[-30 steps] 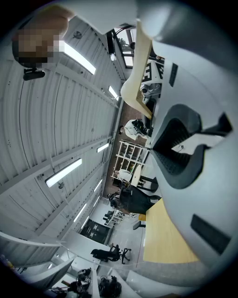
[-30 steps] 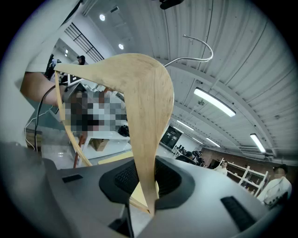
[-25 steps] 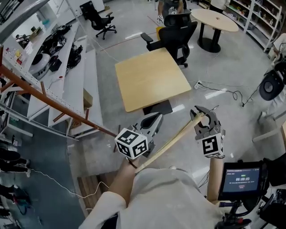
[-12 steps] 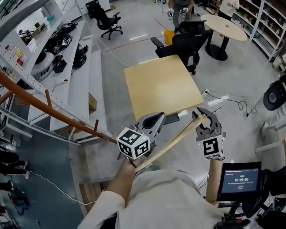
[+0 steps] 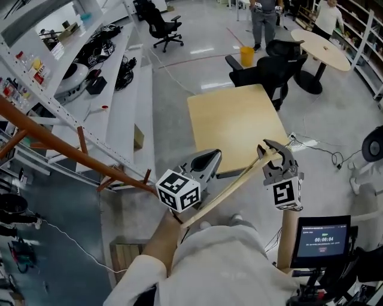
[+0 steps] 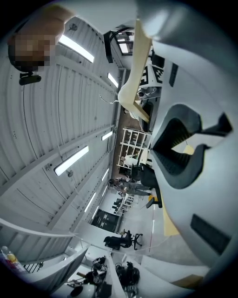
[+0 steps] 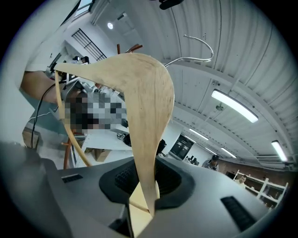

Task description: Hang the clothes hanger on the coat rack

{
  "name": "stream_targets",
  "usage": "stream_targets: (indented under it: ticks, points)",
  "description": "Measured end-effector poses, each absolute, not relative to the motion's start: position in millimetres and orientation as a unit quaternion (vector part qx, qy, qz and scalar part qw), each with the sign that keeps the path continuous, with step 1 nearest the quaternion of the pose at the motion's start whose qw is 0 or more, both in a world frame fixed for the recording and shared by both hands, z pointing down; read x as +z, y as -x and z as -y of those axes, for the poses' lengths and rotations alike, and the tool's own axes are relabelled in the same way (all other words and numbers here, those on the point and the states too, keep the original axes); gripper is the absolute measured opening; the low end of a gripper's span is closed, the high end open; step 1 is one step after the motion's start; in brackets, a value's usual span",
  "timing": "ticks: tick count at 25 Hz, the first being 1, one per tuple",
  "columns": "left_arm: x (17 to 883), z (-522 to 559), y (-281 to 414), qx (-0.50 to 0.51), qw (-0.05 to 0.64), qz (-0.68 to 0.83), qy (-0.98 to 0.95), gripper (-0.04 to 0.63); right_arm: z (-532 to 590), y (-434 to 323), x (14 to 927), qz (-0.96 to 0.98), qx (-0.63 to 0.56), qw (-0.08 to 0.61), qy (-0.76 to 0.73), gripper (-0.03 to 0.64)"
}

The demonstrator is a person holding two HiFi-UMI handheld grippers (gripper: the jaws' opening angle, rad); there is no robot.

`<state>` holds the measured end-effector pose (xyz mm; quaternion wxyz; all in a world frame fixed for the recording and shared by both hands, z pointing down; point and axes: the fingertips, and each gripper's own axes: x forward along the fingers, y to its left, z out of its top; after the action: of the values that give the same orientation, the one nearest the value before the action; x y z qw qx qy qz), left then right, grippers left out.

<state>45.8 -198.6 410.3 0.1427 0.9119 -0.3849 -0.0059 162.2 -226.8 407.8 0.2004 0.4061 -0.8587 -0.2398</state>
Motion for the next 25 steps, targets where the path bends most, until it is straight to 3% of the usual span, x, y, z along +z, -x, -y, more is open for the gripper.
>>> stream_targets:
  ticks: [9,15,25]
  points:
    - [403,214,15,-0.023,0.143,0.470,-0.871,0.002,270,-86,403,0.895,-0.261,0.192,-0.306,0.084]
    - [378,206,87,-0.029,0.117,0.555,-0.823,0.002,287,8,371,0.919,-0.302,0.157,-0.198,0.084]
    - [299,152,193,-0.034,0.048,0.684,-0.727,0.002,251,179,267,0.925,-0.377,0.052,-0.001,0.084]
